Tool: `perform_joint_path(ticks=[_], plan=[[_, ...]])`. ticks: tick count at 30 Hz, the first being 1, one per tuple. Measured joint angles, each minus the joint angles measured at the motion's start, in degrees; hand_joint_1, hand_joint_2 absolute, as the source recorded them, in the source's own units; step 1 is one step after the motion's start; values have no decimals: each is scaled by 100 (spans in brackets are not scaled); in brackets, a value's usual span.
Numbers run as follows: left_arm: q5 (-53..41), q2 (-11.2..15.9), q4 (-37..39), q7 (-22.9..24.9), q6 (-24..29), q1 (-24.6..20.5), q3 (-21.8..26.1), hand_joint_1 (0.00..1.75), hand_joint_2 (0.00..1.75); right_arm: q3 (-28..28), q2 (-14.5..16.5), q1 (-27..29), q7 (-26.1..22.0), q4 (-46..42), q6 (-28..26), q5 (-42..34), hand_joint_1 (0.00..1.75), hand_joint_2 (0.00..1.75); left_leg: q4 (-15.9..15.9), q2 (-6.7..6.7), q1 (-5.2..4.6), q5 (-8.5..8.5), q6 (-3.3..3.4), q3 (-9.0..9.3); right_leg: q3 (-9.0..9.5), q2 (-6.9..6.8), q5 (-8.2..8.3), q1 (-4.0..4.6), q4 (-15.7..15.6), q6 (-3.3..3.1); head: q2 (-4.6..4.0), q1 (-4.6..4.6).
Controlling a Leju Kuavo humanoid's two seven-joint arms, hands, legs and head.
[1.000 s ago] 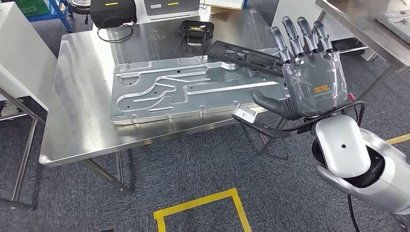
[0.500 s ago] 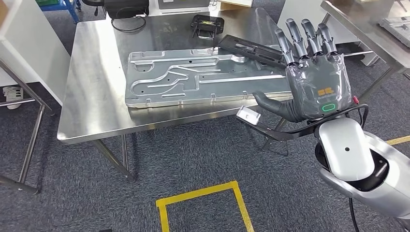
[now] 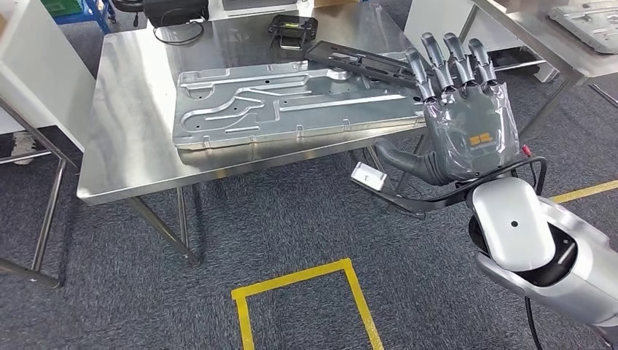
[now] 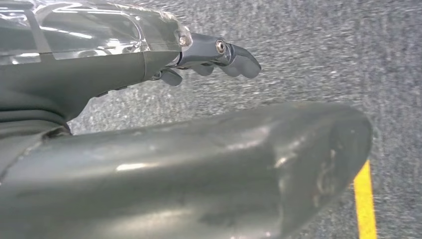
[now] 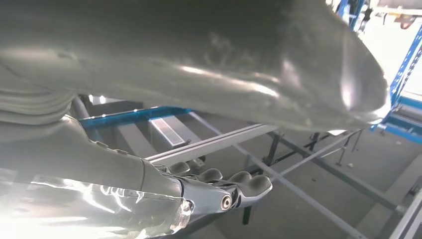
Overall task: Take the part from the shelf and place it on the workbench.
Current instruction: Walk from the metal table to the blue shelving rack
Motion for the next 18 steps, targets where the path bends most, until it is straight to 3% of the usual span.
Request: perform_joint_path(ticks=[1,3,5,6,8,9,11,13,14,15,16,18], plan=[[-5,-1,-1,3,2,2,0,0,0,-3,-2,14,0,-8,6,-3,0,0,-182,2,3,141,7,178,-74,-2,28,1,37,10,0,-2],[-21,-1,-1,9,5,0,0,0,0,-24,-9,36,0,-36,13,-8,0,0,-947,4,-3,350,49,747,-200,-5,63,6,122,39,0,-5],[-32,-3,-1,12,10,-5,-1,0,0,-51,-28,53,0,-65,14,-9,0,0,-1509,1,-18,342,96,1109,-272,-13,96,10,187,87,0,1],[-33,-6,-1,13,13,-4,-2,0,0,-60,-39,63,0,-75,15,-10,0,0,-1598,-3,-31,313,119,1146,-291,-17,120,7,200,118,0,4],[-34,-12,-1,13,17,1,-2,0,0,-67,-62,85,0,-86,16,-11,0,0,-1639,-3,-30,375,179,1102,-320,-12,143,-9,222,188,0,4],[-34,-14,-1,13,21,0,-2,0,0,-74,-75,95,0,-91,16,-12,0,0,-1655,-3,-22,421,218,1070,-361,0,69,-17,286,224,0,6],[-36,-21,-1,13,28,-5,-2,0,0,-88,-100,109,0,-98,17,-12,0,0,-1681,3,-3,524,278,979,-528,29,-333,-32,725,288,0,27],[-38,-33,-1,14,29,1,-2,0,0,-91,-110,127,0,-103,19,-12,0,0,-1679,3,-6,613,298,864,-712,41,-808,-47,1441,342,0,63],[-38,-38,-1,14,28,5,-2,0,0,-90,-109,138,0,-102,19,-13,0,0,-1677,4,-9,653,297,809,-748,43,-920,-54,1701,358,0,79],[-39,-40,-1,14,29,7,-2,0,0,-90,-109,147,0,-103,19,-13,0,0,-1673,5,-11,696,292,753,-701,43,-908,-61,1780,364,0,92],[-41,-40,-1,14,29,8,-2,0,0,-90,-110,154,0,-103,19,-15,0,0,-1669,5,-13,736,282,702,-560,43,-793,-66,1644,361,0,108],[-49,-49,-1,14,32,8,-2,0,0,-99,-120,170,0,-113,19,-19,0,0,-1664,5,-16,810,251,621,-50,47,-486,-71,868,335,0,142]])
